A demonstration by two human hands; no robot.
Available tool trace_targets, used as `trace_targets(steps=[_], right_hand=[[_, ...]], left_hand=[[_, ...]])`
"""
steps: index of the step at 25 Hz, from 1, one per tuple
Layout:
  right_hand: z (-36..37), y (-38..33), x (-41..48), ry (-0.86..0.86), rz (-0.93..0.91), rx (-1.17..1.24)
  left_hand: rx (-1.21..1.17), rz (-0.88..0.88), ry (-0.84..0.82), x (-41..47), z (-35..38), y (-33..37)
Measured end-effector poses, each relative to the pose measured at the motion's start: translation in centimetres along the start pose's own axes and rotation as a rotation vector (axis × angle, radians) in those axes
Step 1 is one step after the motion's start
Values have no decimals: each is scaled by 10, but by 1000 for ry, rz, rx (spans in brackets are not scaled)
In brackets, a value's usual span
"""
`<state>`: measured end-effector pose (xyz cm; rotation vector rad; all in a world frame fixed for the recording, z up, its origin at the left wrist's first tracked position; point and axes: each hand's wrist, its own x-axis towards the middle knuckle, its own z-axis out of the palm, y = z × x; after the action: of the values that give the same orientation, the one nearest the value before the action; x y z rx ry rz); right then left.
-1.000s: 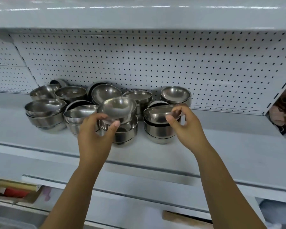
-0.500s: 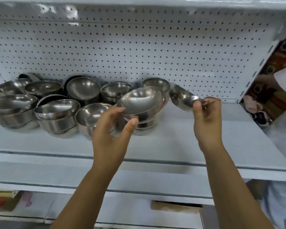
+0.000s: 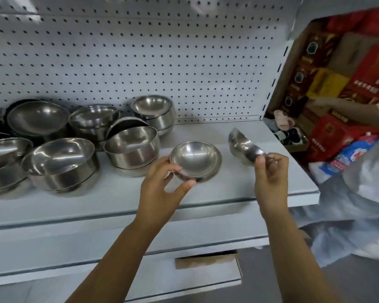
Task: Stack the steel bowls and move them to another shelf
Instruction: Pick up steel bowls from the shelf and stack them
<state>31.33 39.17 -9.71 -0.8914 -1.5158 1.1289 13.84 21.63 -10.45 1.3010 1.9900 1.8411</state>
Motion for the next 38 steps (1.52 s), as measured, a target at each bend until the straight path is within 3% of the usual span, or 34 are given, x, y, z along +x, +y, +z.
trace_targets(steps=[3, 8, 12, 19, 25, 33, 38], right_hand=[[-2, 9, -6, -44, 26, 22], [2, 5, -6, -115, 32, 31], [16, -9, -5, -142, -75, 138], [42, -5, -17, -349, -190, 163], [42, 12, -20, -447, -115, 158], [38, -10, -26, -504, 137, 84], [37, -10, -22, -513, 134, 108]], left_hand=[[48, -13, -37, 6, 2, -10], [-88, -166, -91, 12, -1, -15], [-174, -259, -137, 12, -11, -16], [-216, -313, -202, 13, -16, -16], [-173, -330, -168, 18, -12, -10], [-148, -303, -193, 20, -15, -9], [-87, -301, -177, 17, -13, -9]])
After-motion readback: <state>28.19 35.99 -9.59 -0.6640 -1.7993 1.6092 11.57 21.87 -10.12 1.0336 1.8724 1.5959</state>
